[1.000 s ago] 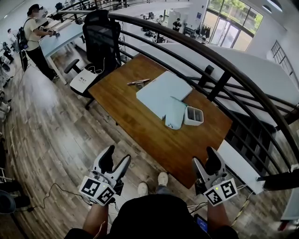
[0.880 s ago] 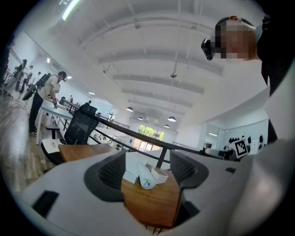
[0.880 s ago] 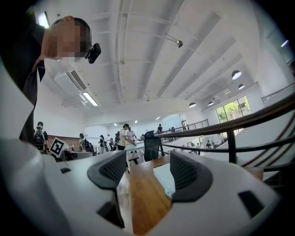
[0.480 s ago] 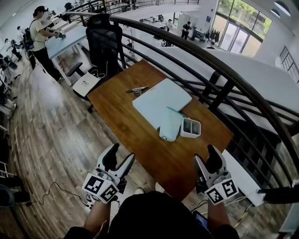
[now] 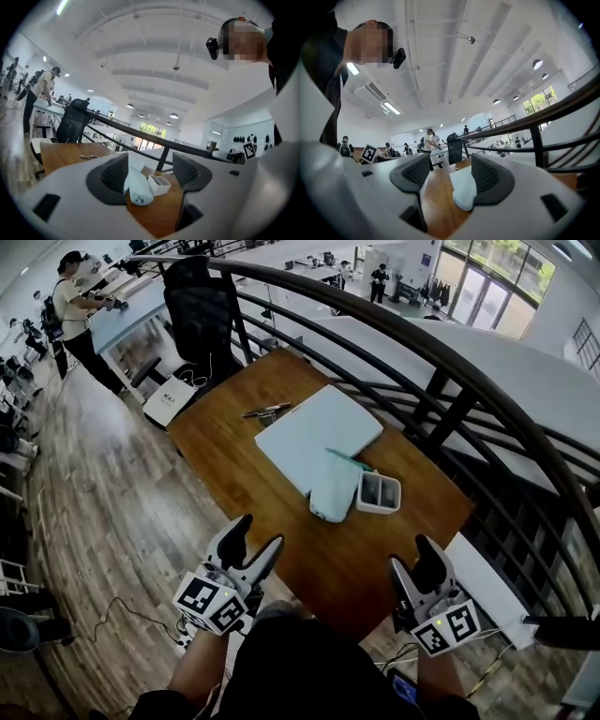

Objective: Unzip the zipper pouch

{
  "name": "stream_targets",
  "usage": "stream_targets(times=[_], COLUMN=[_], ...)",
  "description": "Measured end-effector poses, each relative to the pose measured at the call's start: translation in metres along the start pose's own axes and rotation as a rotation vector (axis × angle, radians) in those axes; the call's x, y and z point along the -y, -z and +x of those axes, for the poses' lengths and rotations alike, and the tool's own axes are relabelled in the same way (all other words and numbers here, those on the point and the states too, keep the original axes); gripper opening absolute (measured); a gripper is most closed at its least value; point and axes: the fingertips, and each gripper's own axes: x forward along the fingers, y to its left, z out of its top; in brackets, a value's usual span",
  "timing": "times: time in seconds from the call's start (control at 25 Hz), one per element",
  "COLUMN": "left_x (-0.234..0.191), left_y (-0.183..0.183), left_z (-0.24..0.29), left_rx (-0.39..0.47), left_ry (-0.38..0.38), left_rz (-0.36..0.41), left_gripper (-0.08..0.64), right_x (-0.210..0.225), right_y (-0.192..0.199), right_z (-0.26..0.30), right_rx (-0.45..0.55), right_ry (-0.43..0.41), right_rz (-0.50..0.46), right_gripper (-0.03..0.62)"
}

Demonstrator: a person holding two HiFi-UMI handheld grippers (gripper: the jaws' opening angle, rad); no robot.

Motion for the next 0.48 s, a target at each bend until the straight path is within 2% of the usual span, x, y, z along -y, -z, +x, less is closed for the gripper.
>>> stream_targets(times=[0.28, 0.48], left_x=[-0.001, -0.001], left_y=[0.015, 0.021], left_z=[0.024, 0.041], left_rx=[-0.072, -0.095], left_ry=[0.058, 0.107], left_rz=[-0.024, -0.043], left_gripper=[0.301, 0.286], right_x=[0.008, -0.001], right_y=[0.015, 0.009], right_z=[0.003, 0.002], right_rx=[-0.052, -0.033], right_ry=[0.055, 0.086], right_rz=[0.028, 0.013], right_gripper=[0.273, 0.27])
